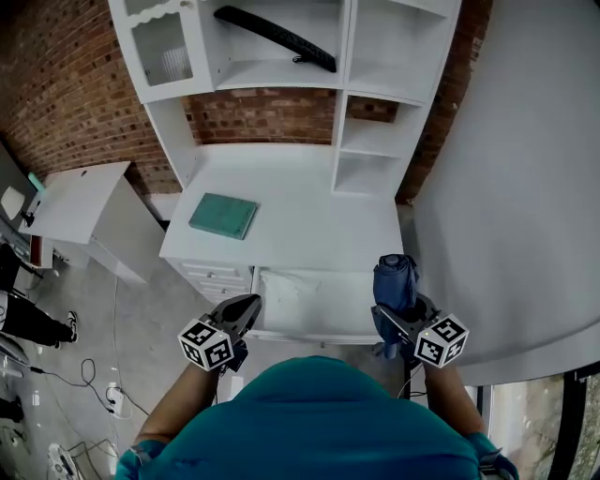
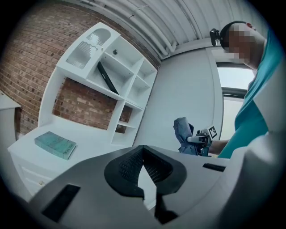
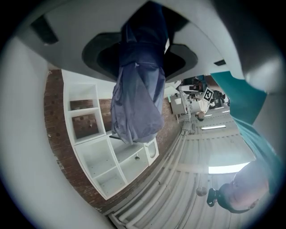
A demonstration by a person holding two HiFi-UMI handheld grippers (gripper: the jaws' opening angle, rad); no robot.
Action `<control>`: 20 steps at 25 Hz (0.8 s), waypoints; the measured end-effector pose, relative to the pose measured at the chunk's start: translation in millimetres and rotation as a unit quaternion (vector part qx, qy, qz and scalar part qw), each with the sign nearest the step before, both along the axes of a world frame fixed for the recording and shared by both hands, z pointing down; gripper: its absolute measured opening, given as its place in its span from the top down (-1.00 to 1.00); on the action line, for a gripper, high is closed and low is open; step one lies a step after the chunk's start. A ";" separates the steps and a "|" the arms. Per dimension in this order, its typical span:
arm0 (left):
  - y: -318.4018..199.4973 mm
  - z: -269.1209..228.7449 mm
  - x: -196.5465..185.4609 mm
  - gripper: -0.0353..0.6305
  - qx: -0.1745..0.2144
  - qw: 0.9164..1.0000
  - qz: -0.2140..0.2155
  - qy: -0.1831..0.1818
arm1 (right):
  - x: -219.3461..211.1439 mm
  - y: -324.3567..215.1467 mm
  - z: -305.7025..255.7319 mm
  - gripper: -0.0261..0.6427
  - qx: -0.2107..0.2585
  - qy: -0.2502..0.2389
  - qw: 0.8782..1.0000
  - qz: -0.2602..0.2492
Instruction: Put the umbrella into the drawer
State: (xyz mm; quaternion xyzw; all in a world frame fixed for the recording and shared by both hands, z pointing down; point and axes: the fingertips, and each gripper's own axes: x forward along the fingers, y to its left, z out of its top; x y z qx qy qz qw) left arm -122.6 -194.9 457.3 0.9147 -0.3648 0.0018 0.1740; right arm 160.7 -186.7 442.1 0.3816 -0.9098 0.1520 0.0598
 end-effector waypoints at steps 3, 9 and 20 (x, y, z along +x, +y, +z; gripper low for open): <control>-14.6 2.0 23.7 0.87 -0.016 0.999 -0.032 0.010 | 17.6 -26.0 6.1 0.14 -0.007 0.008 0.999 -0.041; -35.6 6.8 59.4 0.87 -0.030 0.998 -0.057 0.003 | 33.7 -65.7 26.5 0.14 -0.019 0.034 0.995 -0.095; -73.5 40.4 33.9 0.87 -0.046 0.998 -0.031 -0.017 | -8.2 -110.2 57.9 0.14 -0.039 0.142 0.981 -0.125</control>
